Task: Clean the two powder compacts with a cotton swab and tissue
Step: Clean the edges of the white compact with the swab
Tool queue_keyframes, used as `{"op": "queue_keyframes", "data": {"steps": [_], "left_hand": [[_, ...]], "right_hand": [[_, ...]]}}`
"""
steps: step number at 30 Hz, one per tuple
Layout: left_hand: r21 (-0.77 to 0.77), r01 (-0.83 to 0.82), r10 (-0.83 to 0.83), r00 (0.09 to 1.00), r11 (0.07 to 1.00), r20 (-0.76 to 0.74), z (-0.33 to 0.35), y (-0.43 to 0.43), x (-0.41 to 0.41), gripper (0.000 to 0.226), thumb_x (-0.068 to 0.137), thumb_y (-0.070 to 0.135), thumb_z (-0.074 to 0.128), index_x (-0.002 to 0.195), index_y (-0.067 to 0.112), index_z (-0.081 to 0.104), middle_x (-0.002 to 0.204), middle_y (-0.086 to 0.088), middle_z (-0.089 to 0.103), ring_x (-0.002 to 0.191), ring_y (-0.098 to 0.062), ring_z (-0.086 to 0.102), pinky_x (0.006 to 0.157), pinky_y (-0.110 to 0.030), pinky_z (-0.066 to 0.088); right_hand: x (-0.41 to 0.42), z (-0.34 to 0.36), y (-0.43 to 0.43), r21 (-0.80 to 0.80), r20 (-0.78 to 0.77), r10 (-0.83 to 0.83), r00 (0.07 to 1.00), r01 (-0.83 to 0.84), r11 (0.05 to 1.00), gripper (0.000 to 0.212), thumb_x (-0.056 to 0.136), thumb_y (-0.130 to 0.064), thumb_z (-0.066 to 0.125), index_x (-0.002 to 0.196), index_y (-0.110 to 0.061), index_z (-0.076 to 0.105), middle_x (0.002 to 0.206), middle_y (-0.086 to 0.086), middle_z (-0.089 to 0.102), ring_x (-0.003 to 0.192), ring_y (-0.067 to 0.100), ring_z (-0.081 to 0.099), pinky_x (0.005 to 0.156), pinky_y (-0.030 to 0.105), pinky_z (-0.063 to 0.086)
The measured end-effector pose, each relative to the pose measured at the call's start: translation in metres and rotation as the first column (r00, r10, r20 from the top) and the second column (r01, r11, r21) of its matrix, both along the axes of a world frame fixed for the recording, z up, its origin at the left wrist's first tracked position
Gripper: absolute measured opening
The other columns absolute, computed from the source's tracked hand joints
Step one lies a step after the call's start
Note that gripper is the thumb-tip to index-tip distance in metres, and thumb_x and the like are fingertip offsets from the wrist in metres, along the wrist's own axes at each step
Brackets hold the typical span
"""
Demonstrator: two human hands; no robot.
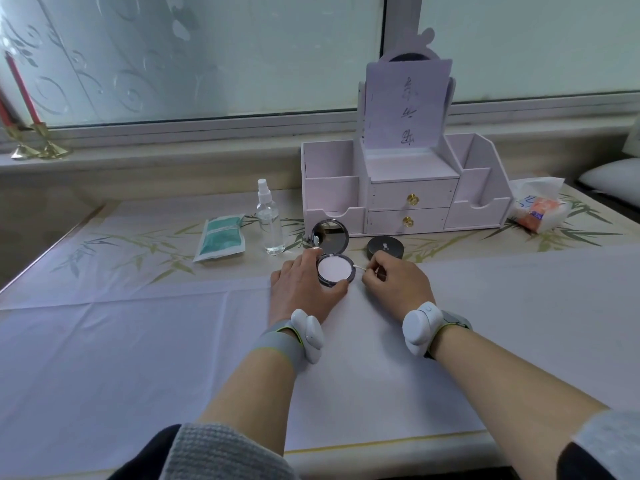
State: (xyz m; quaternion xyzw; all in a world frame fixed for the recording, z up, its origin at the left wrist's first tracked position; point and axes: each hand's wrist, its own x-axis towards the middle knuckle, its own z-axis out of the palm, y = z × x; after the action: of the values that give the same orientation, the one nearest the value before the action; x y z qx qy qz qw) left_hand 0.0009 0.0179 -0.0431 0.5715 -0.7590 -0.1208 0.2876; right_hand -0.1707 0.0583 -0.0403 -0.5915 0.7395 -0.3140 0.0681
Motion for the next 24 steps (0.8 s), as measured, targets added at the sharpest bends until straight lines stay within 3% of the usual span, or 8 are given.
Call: {"op": "queue_keyframes", "data": {"steps": [10,16,24], "left_hand": [[0.017,0.006,-0.005,1.0,1.0,-0.021,0.002,0.001,0.0,0.066,0.076,0.058,0.069,0.131,0.029,0.048,0.124,0.009,0.063,0.12,-0.022,0.051,0.098,-0.034,0.031],[0.025,0.023,-0.023,1.0,0.999,-0.018,0.003,0.003,0.001,0.067,0.074,0.055,0.068,0.133,0.031,0.046,0.124,0.01,0.063,0.12,-0.02,0.05,0.097,-0.033,0.03],[0.017,0.029,-0.029,1.0,0.999,0.004,0.004,0.003,-0.001,0.068,0.073,0.053,0.068,0.134,0.03,0.045,0.125,0.009,0.062,0.12,-0.02,0.049,0.098,-0.034,0.032]], "right_hand": [[0.0,-0.001,0.003,0.01,0.026,0.061,0.998,-0.062,0.998,0.014,0.078,-0.039,0.056,0.075,-0.025,0.055,0.065,-0.008,0.061,0.069,0.017,0.055,0.059,0.027,0.044],[-0.005,-0.003,-0.004,-0.048,0.069,0.004,0.998,-0.001,0.999,0.013,0.094,-0.034,0.051,0.09,-0.028,0.061,0.08,-0.006,0.066,0.077,0.022,0.059,0.067,0.033,0.05],[0.008,-0.001,-0.024,-0.096,0.101,-0.048,0.994,0.058,0.994,0.015,0.095,-0.034,0.049,0.099,-0.031,0.063,0.098,-0.008,0.063,0.089,0.018,0.058,0.072,0.03,0.046]]}}
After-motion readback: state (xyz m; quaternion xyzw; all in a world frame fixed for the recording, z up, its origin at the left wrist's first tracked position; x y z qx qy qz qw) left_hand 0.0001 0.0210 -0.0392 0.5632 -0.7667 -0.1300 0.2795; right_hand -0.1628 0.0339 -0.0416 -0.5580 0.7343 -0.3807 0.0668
